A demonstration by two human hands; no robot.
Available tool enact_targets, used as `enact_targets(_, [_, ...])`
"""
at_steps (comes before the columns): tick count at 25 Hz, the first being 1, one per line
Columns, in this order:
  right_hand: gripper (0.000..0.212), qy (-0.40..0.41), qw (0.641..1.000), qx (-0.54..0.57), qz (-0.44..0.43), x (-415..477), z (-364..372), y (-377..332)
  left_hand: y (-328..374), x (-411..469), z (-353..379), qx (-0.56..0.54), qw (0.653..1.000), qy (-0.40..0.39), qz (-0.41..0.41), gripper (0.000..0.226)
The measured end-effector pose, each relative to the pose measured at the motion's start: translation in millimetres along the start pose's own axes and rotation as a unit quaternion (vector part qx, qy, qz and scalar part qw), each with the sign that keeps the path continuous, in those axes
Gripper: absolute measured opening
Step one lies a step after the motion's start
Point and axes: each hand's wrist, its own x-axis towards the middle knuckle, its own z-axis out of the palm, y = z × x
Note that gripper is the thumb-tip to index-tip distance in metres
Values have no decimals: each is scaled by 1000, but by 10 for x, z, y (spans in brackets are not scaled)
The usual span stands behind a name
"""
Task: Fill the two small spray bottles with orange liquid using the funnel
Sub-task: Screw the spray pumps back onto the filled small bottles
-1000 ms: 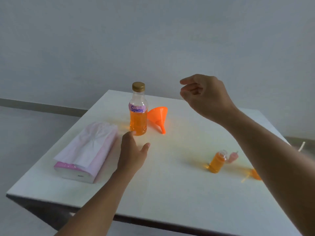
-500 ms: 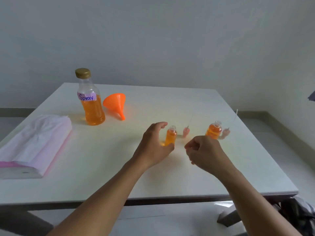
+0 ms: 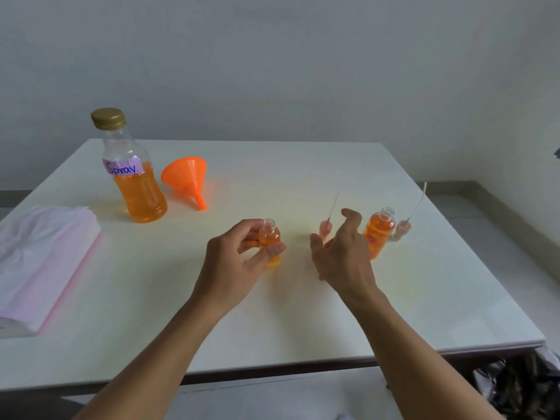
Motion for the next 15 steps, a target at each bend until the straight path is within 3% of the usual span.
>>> enact_targets(3, [25,-7,1000,-5,10,73,-2,-9,-46,-84,-101,-28,999,17,-7,41])
enact_targets(5, [14,12,999,-31,-28,62,-38,-67,-94,-100,-150,-32,999,22,-9,43])
enact_targets(7, [15,10,998,-27,-59,2,-121,-141,-120,-86,-193,-30,999,17,-11,41])
enact_targets(10, [16,-37,994,62,-87,-144,-307,-261,-97,-43,-217,-32,999,2,-17,42])
enact_targets(15, [20,-42,979,34,-196,-177,-537,-353,-117,-14,-177,-29,1000,-10,-8,48])
